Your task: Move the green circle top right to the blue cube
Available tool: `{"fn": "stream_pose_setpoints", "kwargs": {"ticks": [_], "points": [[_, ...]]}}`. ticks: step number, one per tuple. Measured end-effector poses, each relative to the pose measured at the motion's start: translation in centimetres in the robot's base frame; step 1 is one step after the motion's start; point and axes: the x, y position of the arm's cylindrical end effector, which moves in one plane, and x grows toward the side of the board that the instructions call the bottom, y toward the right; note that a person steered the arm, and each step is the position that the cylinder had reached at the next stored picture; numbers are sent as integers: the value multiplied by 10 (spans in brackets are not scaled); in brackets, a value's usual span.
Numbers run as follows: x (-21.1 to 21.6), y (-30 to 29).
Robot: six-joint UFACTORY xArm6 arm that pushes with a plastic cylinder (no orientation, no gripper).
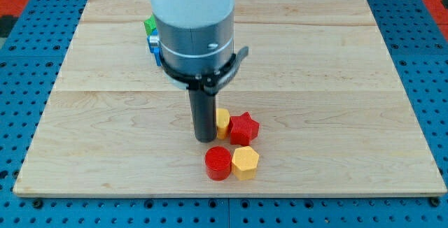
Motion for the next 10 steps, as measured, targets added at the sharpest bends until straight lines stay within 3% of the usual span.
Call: {"fn": "stream_pose_setpoints", "kwargs": {"ticks": [3, 5, 7, 8, 10], "points": [[-116, 19], [-131, -29], [-106, -39], [-113, -57], [-189, -95]]}}
